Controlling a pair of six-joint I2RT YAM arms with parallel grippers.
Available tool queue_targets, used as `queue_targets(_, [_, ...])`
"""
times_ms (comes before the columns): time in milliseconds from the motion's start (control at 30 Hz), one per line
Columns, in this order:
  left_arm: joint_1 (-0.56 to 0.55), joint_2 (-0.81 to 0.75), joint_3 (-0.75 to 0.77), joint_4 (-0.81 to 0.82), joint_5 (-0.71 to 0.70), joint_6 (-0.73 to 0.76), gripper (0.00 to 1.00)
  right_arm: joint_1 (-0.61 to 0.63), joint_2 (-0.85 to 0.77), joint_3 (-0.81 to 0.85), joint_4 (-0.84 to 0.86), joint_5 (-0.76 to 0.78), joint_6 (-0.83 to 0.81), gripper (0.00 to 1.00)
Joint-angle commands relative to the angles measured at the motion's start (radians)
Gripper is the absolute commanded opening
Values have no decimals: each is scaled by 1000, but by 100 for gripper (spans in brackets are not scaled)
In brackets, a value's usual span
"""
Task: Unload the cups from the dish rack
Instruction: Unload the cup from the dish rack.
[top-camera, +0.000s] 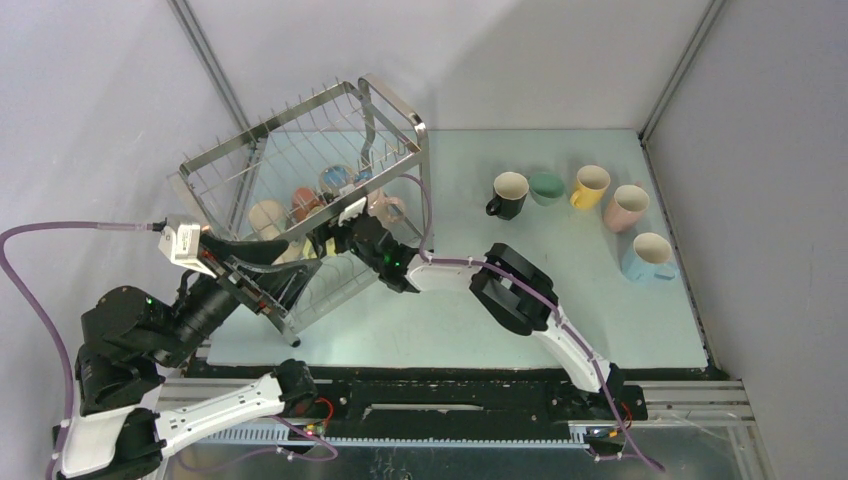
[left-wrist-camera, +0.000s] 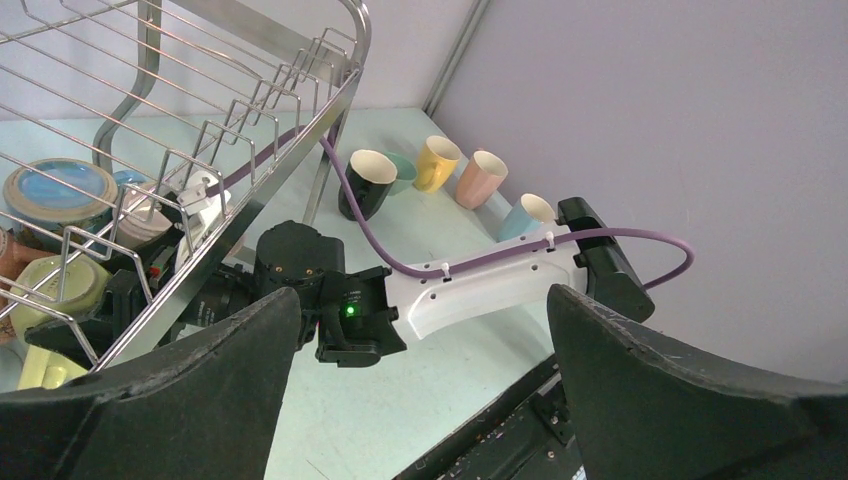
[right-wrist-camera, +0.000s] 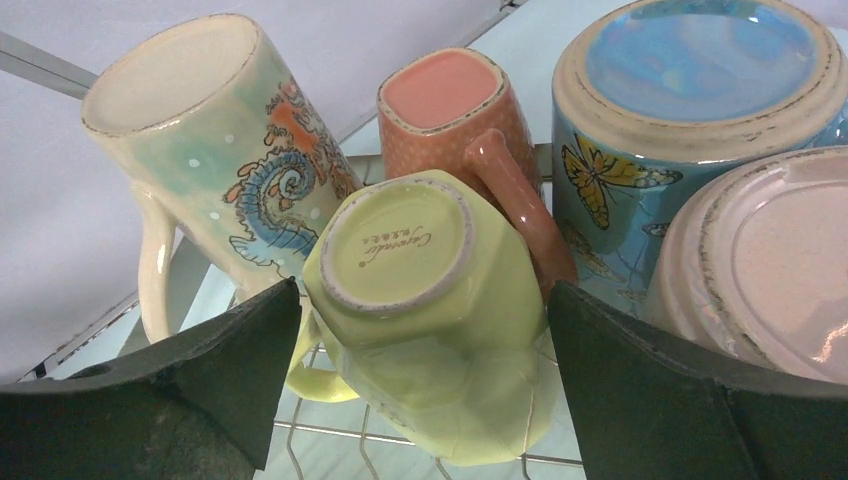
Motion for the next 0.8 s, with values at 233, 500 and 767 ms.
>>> queue_targets(233, [-3,10,23,2,31,27,100,-4,25,55,-28,50,53,97])
queue_targets(500, [-4,10,13,-1,30,20,100,-4,-8,-6,24,74,54,80])
queue_targets(767, [-4,7,-3,4,25,10,100,13,-74,-90,102,96,39,69])
